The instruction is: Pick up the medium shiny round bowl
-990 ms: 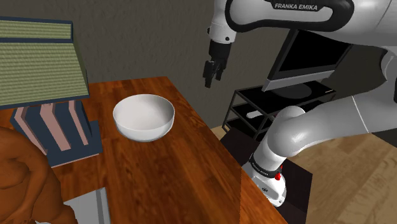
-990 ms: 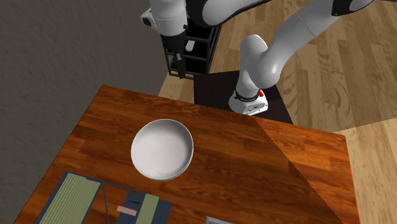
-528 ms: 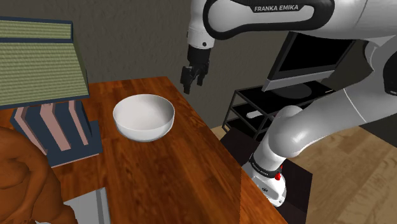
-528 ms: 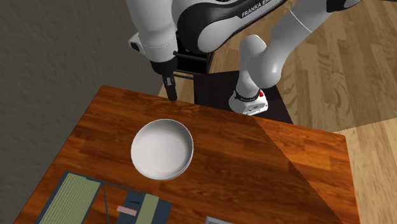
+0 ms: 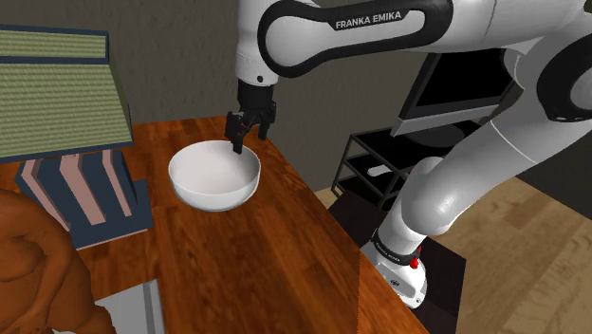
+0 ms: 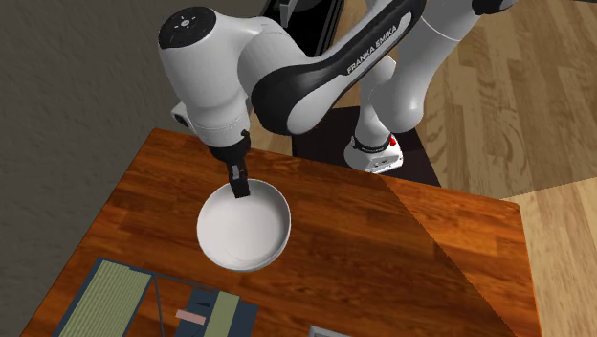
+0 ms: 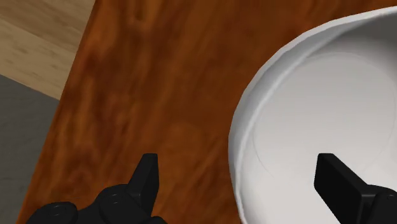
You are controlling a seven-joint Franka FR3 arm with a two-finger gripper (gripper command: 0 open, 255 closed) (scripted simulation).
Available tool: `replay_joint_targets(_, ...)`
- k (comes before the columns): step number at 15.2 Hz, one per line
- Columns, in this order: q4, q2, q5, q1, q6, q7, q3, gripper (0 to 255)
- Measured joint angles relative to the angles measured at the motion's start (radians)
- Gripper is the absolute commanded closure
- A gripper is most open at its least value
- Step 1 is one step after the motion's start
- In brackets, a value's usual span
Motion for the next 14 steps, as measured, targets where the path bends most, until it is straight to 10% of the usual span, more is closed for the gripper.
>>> replay_joint_targets(8,-0.060,0.042,0.002,0.006,0.107,0.016,0.022,0)
replay_joint_targets(9,-0.065,0.042,0.002,0.006,0.112,0.015,0.022,255)
replay_joint_targets(14,-0.070,0.041,0.003,0.005,0.117,0.014,0.021,255)
